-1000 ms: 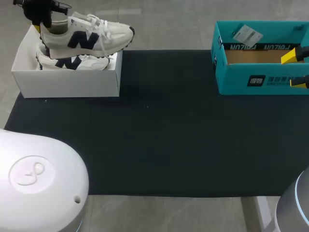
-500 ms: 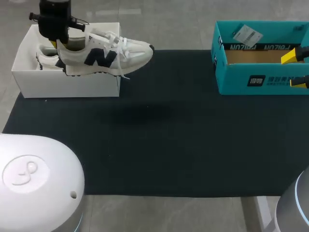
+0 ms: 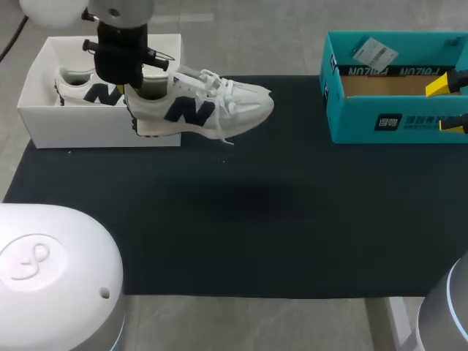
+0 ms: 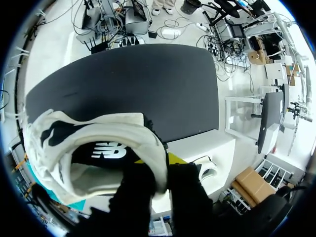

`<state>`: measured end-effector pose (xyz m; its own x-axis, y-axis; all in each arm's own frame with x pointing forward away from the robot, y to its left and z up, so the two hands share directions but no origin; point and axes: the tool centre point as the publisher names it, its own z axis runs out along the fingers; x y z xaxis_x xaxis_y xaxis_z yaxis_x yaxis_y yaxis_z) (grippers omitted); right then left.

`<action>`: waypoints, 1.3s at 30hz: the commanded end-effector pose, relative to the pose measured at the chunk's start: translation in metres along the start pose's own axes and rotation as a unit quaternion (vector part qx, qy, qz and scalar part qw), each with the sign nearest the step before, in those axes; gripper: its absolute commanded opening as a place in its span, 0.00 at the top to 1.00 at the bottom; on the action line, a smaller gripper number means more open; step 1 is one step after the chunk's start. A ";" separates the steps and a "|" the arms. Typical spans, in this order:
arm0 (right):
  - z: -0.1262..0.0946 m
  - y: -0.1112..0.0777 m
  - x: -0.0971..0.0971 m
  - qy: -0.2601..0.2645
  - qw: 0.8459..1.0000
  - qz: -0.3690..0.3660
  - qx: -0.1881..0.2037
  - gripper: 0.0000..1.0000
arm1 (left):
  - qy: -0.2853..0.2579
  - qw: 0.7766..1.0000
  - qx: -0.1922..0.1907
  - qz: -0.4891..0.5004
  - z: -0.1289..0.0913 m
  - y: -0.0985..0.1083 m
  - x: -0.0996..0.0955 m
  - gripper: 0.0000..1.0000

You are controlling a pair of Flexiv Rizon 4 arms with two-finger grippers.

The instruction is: Take the shoe out of the shoebox, open the shoe tongue, remove and reinsert the insole, then place the shoe into the shoebox

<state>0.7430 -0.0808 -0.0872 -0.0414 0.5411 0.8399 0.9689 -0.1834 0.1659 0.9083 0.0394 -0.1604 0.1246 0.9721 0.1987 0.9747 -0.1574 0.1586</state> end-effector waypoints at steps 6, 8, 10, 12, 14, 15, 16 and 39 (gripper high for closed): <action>0.001 0.000 0.000 -0.001 1.000 0.000 0.001 0.00 | -0.003 1.000 0.000 0.018 -0.023 -0.011 -0.027 1.00; 0.001 0.000 0.000 -0.001 1.000 0.000 0.001 0.00 | -0.015 1.000 0.005 0.024 -0.024 -0.012 -0.029 1.00; 0.001 0.000 0.000 -0.001 1.000 0.000 0.001 0.00 | -0.015 1.000 0.005 0.024 -0.024 -0.012 -0.029 1.00; 0.001 0.000 0.000 -0.001 1.000 0.000 0.001 0.00 | -0.015 1.000 0.005 0.024 -0.024 -0.012 -0.029 1.00; 0.001 0.000 0.000 -0.001 1.000 0.000 0.001 0.00 | -0.015 1.000 0.005 0.024 -0.024 -0.012 -0.029 1.00; 0.001 0.000 0.000 -0.001 1.000 0.000 0.001 0.00 | -0.015 1.000 0.005 0.024 -0.024 -0.012 -0.029 1.00; 0.001 0.000 0.000 -0.001 1.000 0.000 0.001 0.00 | -0.015 1.000 0.005 0.024 -0.024 -0.012 -0.029 1.00; 0.001 0.000 0.000 -0.001 1.000 0.000 0.001 0.00 | 0.071 0.997 0.035 -0.008 -0.036 -0.038 -0.076 1.00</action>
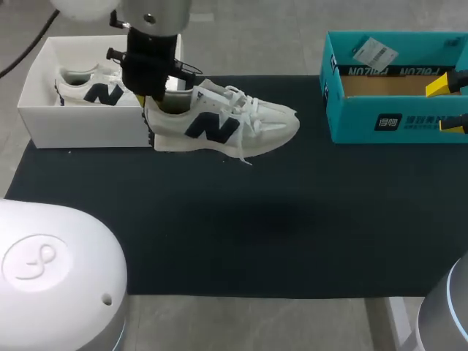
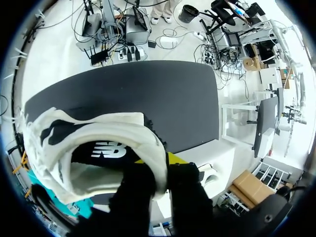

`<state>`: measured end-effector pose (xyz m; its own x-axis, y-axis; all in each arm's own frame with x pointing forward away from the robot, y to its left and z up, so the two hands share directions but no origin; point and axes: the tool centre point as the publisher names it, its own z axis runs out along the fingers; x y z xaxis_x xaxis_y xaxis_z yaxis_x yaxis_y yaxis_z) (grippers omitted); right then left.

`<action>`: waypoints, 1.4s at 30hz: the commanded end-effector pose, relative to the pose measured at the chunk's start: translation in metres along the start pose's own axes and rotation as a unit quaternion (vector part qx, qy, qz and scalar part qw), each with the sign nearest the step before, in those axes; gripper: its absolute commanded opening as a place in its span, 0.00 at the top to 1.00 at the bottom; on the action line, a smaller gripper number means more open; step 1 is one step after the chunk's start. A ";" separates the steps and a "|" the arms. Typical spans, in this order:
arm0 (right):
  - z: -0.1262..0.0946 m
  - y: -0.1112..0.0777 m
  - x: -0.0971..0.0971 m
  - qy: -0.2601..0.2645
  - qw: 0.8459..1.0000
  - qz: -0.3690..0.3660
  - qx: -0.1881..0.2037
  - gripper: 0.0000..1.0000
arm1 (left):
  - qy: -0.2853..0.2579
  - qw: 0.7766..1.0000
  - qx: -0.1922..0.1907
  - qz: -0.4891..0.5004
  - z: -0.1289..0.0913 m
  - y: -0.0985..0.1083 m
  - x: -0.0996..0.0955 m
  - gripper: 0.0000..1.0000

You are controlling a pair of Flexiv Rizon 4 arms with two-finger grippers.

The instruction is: Take the shoe out of the shoebox, open the shoe tongue, remove and reinsert the insole, then place the shoe into the shoebox

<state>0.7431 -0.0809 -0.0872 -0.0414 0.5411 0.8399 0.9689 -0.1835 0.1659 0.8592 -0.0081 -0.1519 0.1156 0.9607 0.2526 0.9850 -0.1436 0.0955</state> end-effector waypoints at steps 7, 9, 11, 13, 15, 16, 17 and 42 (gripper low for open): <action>0.001 0.000 0.000 -0.001 1.000 0.000 0.001 0.00 | 0.031 0.999 -0.024 -0.030 -0.027 -0.007 -0.054 1.00; 0.001 0.000 0.000 -0.001 1.000 0.000 0.001 0.00 | 0.024 0.999 -0.030 -0.029 -0.028 -0.007 -0.062 1.00; 0.001 0.000 0.000 -0.001 1.000 0.000 0.001 0.00 | 0.025 0.999 -0.034 -0.031 -0.029 -0.007 -0.072 1.00; 0.001 0.000 0.000 -0.001 1.000 0.000 0.001 0.00 | 0.016 0.999 -0.039 -0.027 -0.030 -0.008 -0.083 1.00; 0.001 0.000 0.000 -0.001 1.000 0.000 0.001 0.00 | 0.003 0.999 -0.041 -0.028 -0.029 -0.009 -0.089 1.00; 0.001 0.000 0.000 -0.001 1.000 0.000 0.001 0.00 | 0.001 0.999 -0.042 -0.028 -0.028 -0.010 -0.092 1.00; 0.001 0.000 0.000 -0.001 1.000 0.000 0.001 0.00 | -0.001 0.998 -0.046 -0.033 -0.029 -0.011 -0.093 1.00; 0.001 0.000 0.000 -0.001 1.000 0.000 0.001 0.00 | 0.013 0.997 -0.014 -0.069 0.031 -0.029 -0.116 1.00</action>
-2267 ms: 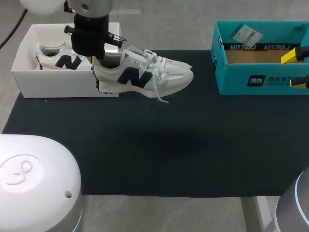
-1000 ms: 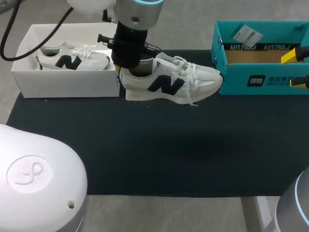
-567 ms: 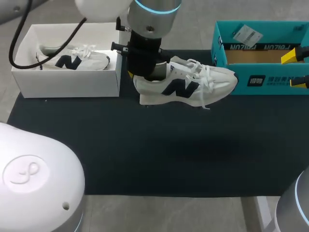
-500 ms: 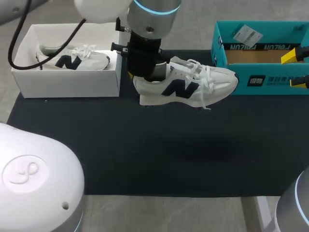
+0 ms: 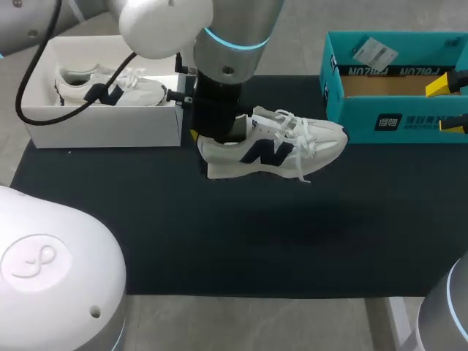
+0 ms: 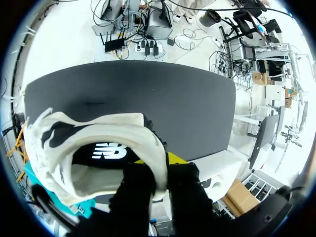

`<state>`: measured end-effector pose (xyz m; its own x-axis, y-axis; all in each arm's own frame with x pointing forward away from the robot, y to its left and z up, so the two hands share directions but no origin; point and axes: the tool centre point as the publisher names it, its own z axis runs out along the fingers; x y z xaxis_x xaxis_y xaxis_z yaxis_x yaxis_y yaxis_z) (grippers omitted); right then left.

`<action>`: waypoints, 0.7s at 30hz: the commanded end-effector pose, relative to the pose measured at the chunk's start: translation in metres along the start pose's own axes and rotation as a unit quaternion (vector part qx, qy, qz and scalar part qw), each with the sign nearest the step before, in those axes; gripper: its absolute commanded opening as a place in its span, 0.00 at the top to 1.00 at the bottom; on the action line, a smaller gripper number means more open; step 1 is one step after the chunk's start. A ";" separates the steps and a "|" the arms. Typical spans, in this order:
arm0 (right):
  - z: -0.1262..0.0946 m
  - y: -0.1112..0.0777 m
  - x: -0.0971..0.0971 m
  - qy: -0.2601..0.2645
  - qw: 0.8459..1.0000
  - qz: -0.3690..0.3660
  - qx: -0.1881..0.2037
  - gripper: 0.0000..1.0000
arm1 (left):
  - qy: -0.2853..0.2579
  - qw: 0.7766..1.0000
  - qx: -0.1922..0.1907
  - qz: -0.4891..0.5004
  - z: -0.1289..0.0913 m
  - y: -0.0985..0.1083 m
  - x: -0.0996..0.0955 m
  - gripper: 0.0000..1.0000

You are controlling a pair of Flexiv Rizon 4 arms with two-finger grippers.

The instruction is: Take the shoe out of the shoebox, open the shoe tongue, remove and reinsert the insole, then place the shoe into the shoebox

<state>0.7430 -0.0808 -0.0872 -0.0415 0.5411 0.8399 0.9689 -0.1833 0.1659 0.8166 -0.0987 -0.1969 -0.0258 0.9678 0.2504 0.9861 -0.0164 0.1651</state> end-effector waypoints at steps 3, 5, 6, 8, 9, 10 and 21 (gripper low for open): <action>0.001 0.000 0.000 -0.001 1.000 0.000 0.001 0.00 | 0.015 1.000 0.008 0.003 0.027 -0.005 -0.020 1.00; 0.001 0.000 0.000 -0.001 1.000 0.000 0.001 0.00 | 0.015 1.000 0.014 0.005 0.037 -0.010 -0.024 1.00; 0.001 0.000 0.000 -0.001 1.000 0.000 0.001 0.00 | 0.015 1.000 0.016 0.010 0.042 -0.012 -0.027 1.00; 0.001 0.000 0.000 -0.001 1.000 0.000 0.001 0.00 | 0.021 1.000 0.020 0.009 0.050 -0.018 -0.031 1.00; 0.001 0.000 0.000 -0.001 1.000 0.000 0.001 0.00 | 0.020 1.000 0.017 0.010 0.057 -0.020 -0.034 1.00; 0.001 0.000 0.000 -0.001 1.000 0.000 0.001 0.00 | 0.024 1.000 0.014 0.003 0.062 -0.023 -0.036 1.00; 0.001 0.000 0.000 -0.001 1.000 0.000 0.001 0.00 | 0.039 0.999 -0.014 -0.011 0.098 -0.039 -0.053 1.00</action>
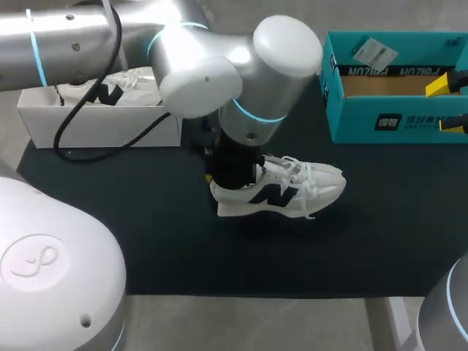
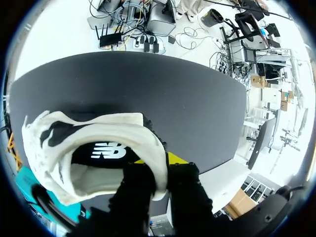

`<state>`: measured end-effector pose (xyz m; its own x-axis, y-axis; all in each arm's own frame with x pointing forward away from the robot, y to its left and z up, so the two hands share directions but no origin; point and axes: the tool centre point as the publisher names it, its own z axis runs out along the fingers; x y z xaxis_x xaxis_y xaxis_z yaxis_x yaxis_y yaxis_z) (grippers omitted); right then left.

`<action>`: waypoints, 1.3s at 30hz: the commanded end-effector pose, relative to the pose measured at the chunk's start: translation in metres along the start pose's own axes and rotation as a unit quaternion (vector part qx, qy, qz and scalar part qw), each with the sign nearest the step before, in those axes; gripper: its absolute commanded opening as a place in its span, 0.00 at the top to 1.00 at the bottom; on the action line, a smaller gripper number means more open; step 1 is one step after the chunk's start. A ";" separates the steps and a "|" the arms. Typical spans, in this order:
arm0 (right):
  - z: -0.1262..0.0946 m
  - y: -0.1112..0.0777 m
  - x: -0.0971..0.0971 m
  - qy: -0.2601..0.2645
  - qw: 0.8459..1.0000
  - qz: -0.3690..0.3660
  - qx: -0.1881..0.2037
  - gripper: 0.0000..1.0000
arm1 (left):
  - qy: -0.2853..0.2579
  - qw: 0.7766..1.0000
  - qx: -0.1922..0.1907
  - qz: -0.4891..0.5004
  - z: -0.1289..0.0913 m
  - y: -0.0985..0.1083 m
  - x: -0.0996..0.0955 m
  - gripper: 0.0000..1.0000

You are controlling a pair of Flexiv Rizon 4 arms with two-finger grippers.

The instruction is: Take the shoe out of the shoebox, open the shoe tongue, remove and reinsert the insole, then place the shoe into the shoebox

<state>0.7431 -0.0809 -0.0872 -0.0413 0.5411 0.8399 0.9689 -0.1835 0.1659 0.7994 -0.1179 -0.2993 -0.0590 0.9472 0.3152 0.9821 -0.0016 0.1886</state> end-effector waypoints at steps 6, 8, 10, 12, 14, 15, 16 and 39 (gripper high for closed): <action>0.001 0.000 0.000 -0.001 1.000 0.000 0.001 0.00 | -0.001 1.000 0.005 -0.008 0.020 -0.014 -0.019 1.00; 0.001 0.000 0.000 -0.001 1.000 0.000 0.001 0.00 | 0.002 1.000 0.015 -0.010 0.024 -0.016 -0.024 1.00; 0.001 0.000 0.000 -0.001 1.000 0.000 0.001 0.00 | -0.001 1.000 0.018 -0.010 0.029 -0.017 -0.026 1.00; 0.001 0.000 0.000 -0.001 1.000 0.000 0.001 0.00 | -0.004 1.000 0.021 -0.013 0.033 -0.018 -0.030 1.00; 0.001 0.000 0.000 -0.001 1.000 0.000 0.001 0.00 | -0.006 1.000 0.025 -0.010 0.037 -0.017 -0.033 1.00; 0.001 0.000 0.000 -0.001 1.000 0.000 0.001 0.00 | -0.013 1.000 0.028 -0.006 0.039 -0.016 -0.034 1.00; 0.001 0.000 0.000 -0.001 1.000 0.000 0.001 0.00 | -0.012 0.999 0.029 -0.006 0.042 -0.016 -0.036 1.00; 0.001 0.000 0.000 -0.001 1.000 0.000 0.001 0.00 | -0.018 1.000 0.019 0.011 0.045 -0.004 -0.045 1.00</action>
<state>0.7430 -0.0808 -0.0872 -0.0415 0.5411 0.8399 0.9690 -0.1833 0.1659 0.8048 -0.1442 -0.3565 -0.0356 0.9592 0.2806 0.9886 -0.0073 0.1503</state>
